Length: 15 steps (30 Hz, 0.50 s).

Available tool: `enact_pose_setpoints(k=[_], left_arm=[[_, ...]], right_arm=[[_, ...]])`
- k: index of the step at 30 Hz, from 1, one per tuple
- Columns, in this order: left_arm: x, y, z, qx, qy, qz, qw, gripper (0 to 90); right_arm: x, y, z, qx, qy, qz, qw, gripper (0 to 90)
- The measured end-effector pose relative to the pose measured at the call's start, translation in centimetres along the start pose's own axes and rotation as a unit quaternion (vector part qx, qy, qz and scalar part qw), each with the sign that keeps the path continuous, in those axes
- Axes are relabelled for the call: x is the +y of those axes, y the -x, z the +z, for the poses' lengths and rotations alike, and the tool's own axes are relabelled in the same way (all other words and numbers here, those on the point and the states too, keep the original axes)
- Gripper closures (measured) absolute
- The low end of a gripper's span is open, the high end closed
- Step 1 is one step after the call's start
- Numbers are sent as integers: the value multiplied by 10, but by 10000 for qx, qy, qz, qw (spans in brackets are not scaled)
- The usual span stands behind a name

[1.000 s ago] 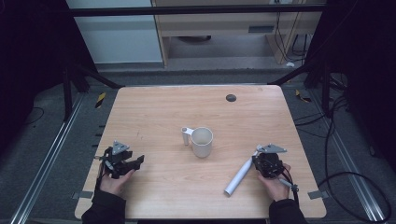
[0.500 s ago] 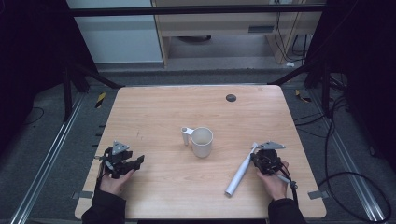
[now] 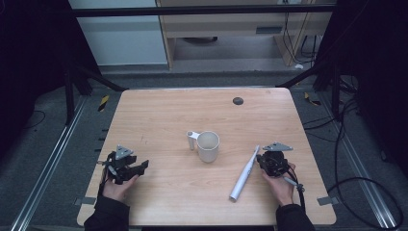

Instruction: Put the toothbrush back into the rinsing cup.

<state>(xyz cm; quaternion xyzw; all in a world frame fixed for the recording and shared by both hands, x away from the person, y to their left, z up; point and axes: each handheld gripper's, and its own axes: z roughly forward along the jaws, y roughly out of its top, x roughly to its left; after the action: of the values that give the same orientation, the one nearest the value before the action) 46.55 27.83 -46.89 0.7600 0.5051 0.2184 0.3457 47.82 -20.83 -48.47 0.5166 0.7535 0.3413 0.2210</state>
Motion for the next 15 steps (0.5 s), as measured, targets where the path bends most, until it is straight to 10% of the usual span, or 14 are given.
enact_pose_setpoints(k=[15], left_arm=[[-1,0,-1,-16,6,8,10000,438]], right_arm=[[4,-35,-26,967,308,-242,9945,900]])
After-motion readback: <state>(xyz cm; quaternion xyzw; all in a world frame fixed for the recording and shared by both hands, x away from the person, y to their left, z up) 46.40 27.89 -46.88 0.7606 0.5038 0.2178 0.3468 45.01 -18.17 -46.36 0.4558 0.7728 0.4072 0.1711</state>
